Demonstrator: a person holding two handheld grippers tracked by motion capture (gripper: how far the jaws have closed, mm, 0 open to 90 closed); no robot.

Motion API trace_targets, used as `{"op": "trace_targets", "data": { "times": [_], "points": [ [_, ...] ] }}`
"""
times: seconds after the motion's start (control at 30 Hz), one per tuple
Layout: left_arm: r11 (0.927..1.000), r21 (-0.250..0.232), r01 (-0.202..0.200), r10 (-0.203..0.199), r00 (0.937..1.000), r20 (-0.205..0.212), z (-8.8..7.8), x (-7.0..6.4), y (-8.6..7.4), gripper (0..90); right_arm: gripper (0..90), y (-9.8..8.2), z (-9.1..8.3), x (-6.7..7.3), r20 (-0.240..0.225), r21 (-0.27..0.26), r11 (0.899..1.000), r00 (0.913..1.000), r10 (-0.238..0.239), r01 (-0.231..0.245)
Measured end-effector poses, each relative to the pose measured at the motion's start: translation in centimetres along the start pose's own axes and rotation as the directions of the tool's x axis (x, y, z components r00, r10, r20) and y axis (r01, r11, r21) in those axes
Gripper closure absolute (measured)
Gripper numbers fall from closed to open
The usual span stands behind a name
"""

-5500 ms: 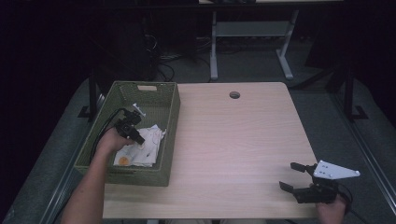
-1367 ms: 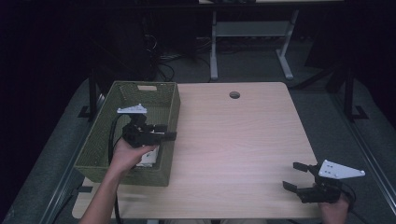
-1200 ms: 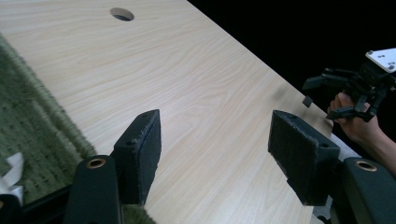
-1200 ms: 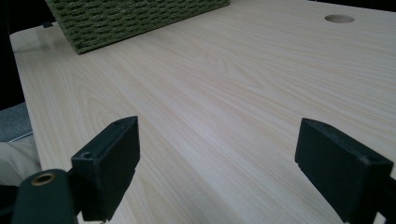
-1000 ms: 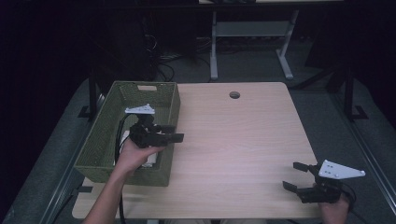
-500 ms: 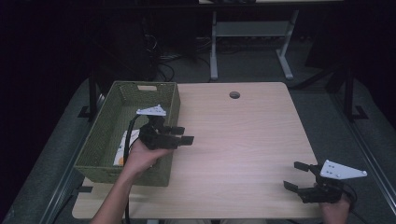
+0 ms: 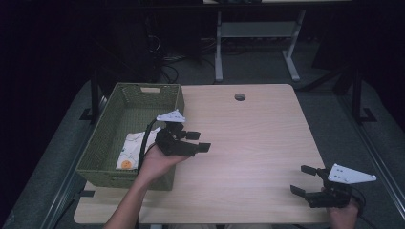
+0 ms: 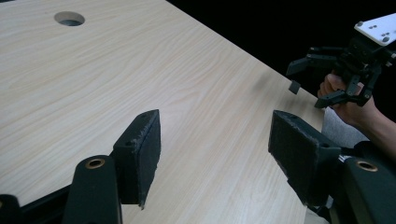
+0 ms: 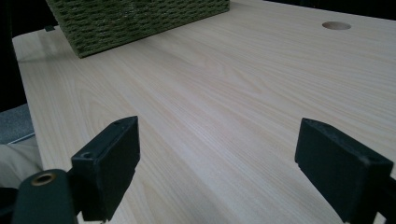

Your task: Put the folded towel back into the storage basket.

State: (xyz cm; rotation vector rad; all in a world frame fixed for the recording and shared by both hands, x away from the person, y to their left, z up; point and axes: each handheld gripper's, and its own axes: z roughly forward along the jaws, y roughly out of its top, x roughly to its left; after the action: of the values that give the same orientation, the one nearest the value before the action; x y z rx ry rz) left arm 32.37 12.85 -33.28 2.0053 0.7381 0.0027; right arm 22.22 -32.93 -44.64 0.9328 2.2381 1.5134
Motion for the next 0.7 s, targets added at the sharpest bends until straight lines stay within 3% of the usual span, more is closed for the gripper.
{"op": "trace_targets", "data": {
  "times": [0.2, 0.43, 0.7],
  "points": [
    [0.9997, 0.007, -0.024, 0.024, 0.9997, -0.007, 1.3, -1.1, -0.2, 34.6, 13.5, 0.0, 0.0, 0.0, 0.001, 0.0, 1.0, 1.0, 0.0, 0.0],
    [0.9962, 0.055, -0.067, 0.069, 0.9974, -0.021, 3.3, -2.1, -0.9, 33.5, 13.5, 0.0, 0.0, -0.1, 0.004, 0.001, 1.0, 1.0, 0.003, -0.003],
    [0.9928, 0.086, -0.084, 0.087, 0.9956, -0.033, 5.3, -3.3, -2.0, 32.1, 13.5, -0.2, -0.2, -0.2, 0.007, -0.005, 1.0, 0.9999, 0.012, -0.012]
  ]
}}
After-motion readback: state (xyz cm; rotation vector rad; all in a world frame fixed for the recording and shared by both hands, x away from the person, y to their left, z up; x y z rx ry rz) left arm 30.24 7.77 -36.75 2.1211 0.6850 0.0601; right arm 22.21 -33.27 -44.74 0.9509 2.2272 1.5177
